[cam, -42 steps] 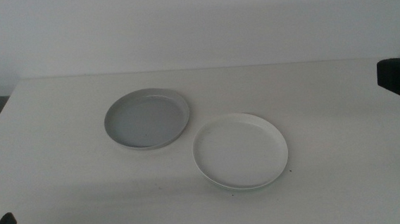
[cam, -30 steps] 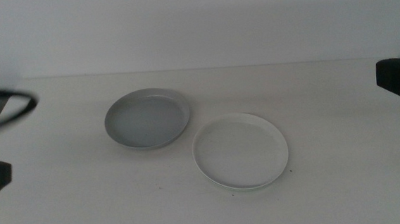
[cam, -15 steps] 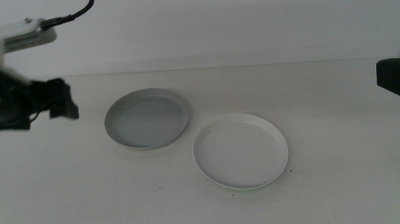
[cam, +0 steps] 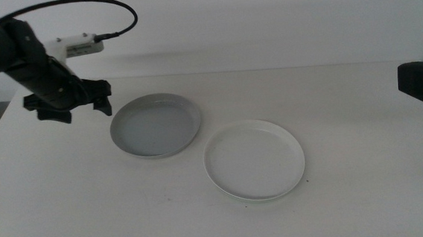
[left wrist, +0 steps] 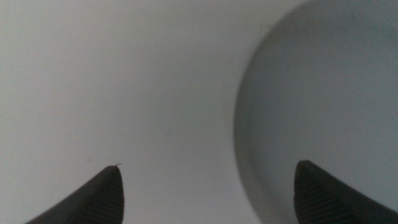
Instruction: Stack the three bowls on top of each other.
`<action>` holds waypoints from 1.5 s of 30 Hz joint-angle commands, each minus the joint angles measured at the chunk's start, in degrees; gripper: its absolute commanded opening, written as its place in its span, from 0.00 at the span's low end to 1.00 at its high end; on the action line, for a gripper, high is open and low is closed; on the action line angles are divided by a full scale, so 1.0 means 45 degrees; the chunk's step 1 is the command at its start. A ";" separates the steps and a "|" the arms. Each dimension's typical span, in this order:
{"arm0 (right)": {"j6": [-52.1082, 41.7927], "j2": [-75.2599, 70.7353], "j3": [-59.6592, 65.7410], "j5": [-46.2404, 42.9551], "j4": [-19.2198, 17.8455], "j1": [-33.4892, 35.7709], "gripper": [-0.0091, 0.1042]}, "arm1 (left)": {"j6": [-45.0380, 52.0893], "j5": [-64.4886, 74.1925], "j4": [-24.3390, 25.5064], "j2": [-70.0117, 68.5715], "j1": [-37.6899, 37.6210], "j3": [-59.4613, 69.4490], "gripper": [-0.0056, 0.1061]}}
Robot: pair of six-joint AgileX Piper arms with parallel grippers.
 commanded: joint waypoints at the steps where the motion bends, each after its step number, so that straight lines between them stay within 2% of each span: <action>1: -0.0083 -0.0044 0.0015 -0.0169 0.0008 -0.0048 0.90 | 0.0046 0.0322 -0.0199 0.0747 -0.0020 -0.0936 0.89; 7: -0.0083 -0.0044 0.0015 -0.0147 0.0008 -0.0048 0.90 | 0.0046 0.0701 -0.0416 0.2104 -0.0028 -0.1715 0.85; 14: -0.0083 -0.0044 0.0015 -0.0147 0.0008 -0.0048 0.90 | 0.0249 0.0266 -0.0416 0.2441 -0.0434 -0.1740 0.71; 17: -0.0083 -0.0044 0.0015 -0.0147 0.0008 -0.0048 0.90 | 0.0249 0.0085 -0.0416 0.2441 -0.0555 -0.1740 0.61; 23: -0.0083 -0.0044 0.0015 -0.0147 0.0008 -0.0048 0.90 | 0.0223 -0.0003 -0.0305 0.2441 -0.0523 -0.1740 0.30; 27: -0.0083 -0.0044 0.0015 -0.0147 0.0008 -0.0048 0.90 | 0.0133 -0.0064 -0.0305 0.2472 -0.0523 -0.1740 0.14; 39: -0.0083 -0.0044 0.0015 -0.0174 0.0008 -0.0048 0.90 | 0.0184 0.0254 -0.0672 0.3189 -0.0523 -0.1740 0.12; 42: -0.0083 -0.0044 0.0015 -0.0174 0.0008 -0.0048 0.90 | 0.0243 0.0525 -0.0582 0.2812 -0.0523 -0.1740 0.06; 45: -0.0083 -0.0044 0.0015 -0.0174 0.0008 -0.0048 0.90 | 0.0243 0.0866 -0.0313 0.2010 -0.0523 -0.1740 0.04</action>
